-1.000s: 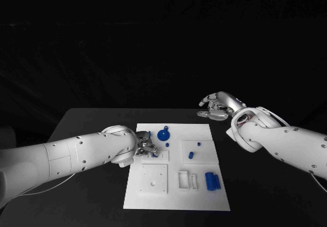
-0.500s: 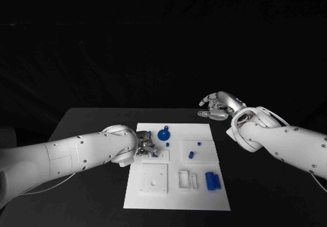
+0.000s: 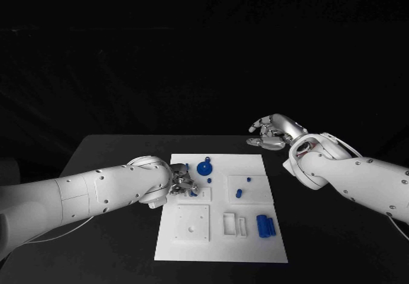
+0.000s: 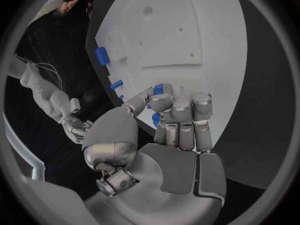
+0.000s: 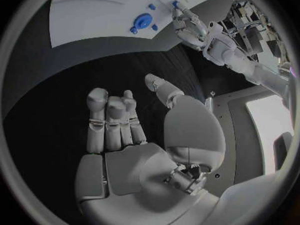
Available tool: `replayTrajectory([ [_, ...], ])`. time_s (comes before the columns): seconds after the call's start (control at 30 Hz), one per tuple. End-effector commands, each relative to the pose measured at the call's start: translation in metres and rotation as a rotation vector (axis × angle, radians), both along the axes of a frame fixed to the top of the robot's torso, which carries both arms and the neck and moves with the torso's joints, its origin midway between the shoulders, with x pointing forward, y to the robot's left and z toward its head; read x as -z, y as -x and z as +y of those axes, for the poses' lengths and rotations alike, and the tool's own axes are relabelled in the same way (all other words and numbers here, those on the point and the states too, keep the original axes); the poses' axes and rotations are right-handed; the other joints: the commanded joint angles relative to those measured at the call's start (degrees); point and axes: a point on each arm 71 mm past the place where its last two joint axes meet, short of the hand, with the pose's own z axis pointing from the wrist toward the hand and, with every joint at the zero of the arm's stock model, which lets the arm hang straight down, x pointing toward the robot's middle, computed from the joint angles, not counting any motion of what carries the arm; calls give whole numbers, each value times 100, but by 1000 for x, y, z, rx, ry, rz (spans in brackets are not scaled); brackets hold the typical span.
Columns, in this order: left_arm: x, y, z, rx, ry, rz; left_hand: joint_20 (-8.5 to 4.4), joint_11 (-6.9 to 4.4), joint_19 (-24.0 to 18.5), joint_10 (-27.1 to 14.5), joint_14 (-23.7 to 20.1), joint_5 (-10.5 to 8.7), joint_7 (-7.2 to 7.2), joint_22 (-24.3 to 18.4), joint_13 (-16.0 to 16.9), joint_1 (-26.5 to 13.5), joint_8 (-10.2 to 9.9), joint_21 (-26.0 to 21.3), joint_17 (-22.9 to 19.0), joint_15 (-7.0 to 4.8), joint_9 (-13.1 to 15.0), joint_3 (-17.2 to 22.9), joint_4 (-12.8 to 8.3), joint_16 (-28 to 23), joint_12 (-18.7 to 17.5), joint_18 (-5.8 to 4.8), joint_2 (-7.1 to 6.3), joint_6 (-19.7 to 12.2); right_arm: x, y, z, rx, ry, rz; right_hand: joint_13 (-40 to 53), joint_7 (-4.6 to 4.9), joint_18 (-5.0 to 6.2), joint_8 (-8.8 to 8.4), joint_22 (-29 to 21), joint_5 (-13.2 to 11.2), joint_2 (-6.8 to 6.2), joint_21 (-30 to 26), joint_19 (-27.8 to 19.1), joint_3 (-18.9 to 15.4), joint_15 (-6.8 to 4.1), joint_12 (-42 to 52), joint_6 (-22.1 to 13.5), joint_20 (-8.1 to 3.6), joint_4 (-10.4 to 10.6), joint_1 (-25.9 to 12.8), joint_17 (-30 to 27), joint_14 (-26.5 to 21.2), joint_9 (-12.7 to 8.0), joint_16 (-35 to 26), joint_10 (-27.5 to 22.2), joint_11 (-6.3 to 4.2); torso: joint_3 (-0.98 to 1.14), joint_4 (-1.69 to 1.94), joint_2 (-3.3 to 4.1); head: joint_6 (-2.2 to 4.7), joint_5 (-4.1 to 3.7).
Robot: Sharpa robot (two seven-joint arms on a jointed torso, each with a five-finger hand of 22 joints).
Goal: Assemble the parts on the task board
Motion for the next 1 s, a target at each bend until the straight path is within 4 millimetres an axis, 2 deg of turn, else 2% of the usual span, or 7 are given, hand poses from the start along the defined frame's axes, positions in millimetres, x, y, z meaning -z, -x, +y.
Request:
replayTrajectory([
  [0.03,4,4,-5,33,-3,26,-519,-156,-45,-132,307,-141,-543,74,-18,-26,22,37,-16,-370,11,-14,58,34,23,170,-54,919,0,0,2,-15,5,2,-9,35,391,33,21,26,4,-35,6,4,-18,25,1,-33,25,39,9,-2,10,-32,-50,1,-1,2,0,4,-3],
  [0.13,4,4,-6,32,-1,24,-519,-157,-50,-134,299,-415,-544,70,-41,-32,19,40,-32,-372,21,-15,103,50,39,176,-75,924,0,0,2,-15,5,2,-10,35,391,33,21,27,5,-35,6,4,-18,26,1,-33,25,40,10,-2,10,-32,-50,1,-2,1,0,0,-2],
  [1.0,4,4,-7,34,0,23,-519,-157,-56,-140,289,-612,-545,64,-79,-54,12,46,-64,-375,34,-35,186,77,72,186,-196,926,0,0,1,-14,6,4,-19,35,391,33,26,40,7,-38,6,-1,-18,33,1,-33,23,49,10,-4,10,-33,-54,1,2,-1,0,-6,-16],
])
